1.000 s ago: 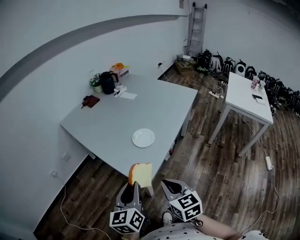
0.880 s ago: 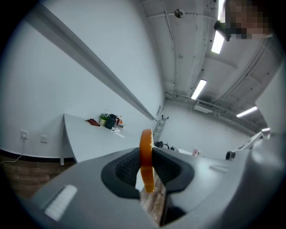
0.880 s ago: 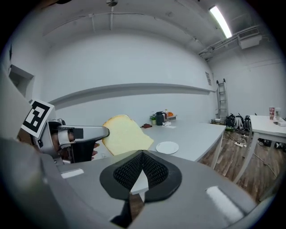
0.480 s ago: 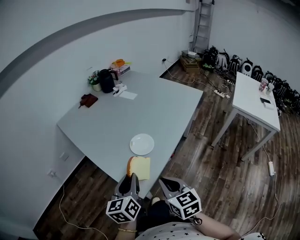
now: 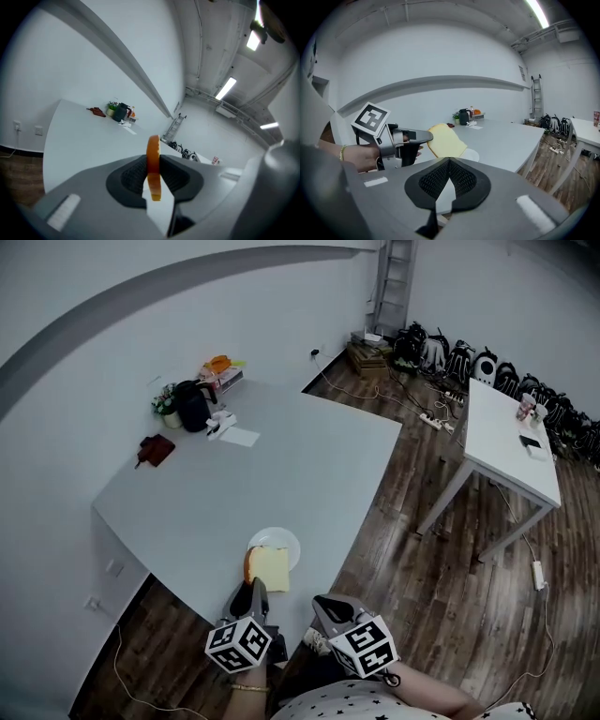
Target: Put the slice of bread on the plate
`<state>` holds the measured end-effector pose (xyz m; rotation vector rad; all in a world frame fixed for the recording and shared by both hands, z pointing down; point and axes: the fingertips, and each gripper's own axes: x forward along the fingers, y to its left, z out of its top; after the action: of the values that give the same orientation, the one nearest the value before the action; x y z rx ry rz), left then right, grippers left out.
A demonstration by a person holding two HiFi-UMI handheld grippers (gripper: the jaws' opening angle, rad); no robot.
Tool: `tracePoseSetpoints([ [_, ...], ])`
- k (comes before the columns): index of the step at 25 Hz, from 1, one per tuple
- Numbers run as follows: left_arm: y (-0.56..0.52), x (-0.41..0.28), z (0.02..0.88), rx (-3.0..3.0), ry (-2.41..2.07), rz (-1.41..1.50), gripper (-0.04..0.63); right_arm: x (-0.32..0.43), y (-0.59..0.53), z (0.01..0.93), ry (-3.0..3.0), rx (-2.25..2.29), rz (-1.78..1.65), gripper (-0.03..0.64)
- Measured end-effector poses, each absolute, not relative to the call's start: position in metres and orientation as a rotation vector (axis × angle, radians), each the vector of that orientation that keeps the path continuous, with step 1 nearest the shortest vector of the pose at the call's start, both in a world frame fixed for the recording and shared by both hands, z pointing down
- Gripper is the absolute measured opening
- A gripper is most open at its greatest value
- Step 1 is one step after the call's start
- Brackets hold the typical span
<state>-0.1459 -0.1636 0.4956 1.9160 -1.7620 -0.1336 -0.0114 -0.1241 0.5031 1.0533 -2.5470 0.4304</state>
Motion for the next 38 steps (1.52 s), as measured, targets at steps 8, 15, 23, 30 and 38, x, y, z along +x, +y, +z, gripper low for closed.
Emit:
tracePoseSetpoints([
  [8, -0.233, -0.147, 0.534, 1.841, -1.665, -0.116, 0.086, -0.04, -0.172, 0.518, -2.524, 0.971, 0.42, 0.0],
  [15, -0.272, -0.159, 0.563, 1.791, -1.689, -0.01, 0.086, -0.055, -0.189, 0.526, -2.517, 0.935, 0.46, 0.0],
  [23, -0.278, -0.182, 0.582, 1.746, -1.707, 0.065, 0.104, -0.062, -0.196, 0.53, -2.507, 0.923, 0.481, 0.0],
  [30, -0.268, -0.214, 0.622, 1.629, -1.787, 0.254, 0.146, -0.071, -0.198, 0.53, -2.513, 0.896, 0.47, 0.0],
  [38, -0.247, -0.203, 0.589, 1.669, -1.801, 0.125, 0.143, -0.072, -0.201, 0.529, -2.516, 0.91, 0.462, 0.0],
])
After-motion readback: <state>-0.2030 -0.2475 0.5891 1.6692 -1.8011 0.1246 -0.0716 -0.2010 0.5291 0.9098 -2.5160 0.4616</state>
